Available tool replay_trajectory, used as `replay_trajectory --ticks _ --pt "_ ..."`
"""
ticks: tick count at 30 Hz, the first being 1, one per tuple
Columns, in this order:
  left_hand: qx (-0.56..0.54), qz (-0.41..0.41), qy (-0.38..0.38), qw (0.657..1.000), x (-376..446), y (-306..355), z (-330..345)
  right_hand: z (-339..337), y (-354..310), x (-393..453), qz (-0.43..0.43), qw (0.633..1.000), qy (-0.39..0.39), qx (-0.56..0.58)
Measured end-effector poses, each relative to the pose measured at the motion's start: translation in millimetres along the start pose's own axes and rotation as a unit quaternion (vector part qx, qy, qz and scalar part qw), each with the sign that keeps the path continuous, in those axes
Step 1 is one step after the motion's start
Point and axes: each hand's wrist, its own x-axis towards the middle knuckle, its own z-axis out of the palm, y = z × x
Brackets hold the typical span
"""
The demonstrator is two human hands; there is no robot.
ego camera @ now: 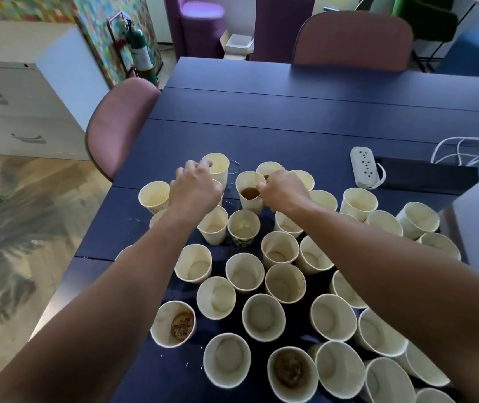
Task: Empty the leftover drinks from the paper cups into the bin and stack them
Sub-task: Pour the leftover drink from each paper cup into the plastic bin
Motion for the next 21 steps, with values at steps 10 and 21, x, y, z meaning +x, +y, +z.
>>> replay_trajectory --ticks 10,21 --pt "-0.232 -0.009 -0.176 0.957 -38.5 59.2 4.0 -81.8 6.5 -57.0 -0.066 0.995 0.038 0.072" --pt "-0.388 0.072 -0.144 0.908 -98.2 152.0 12.4 -174.1 69.4 -127.9 -0.098 0.990 0.068 0.077"
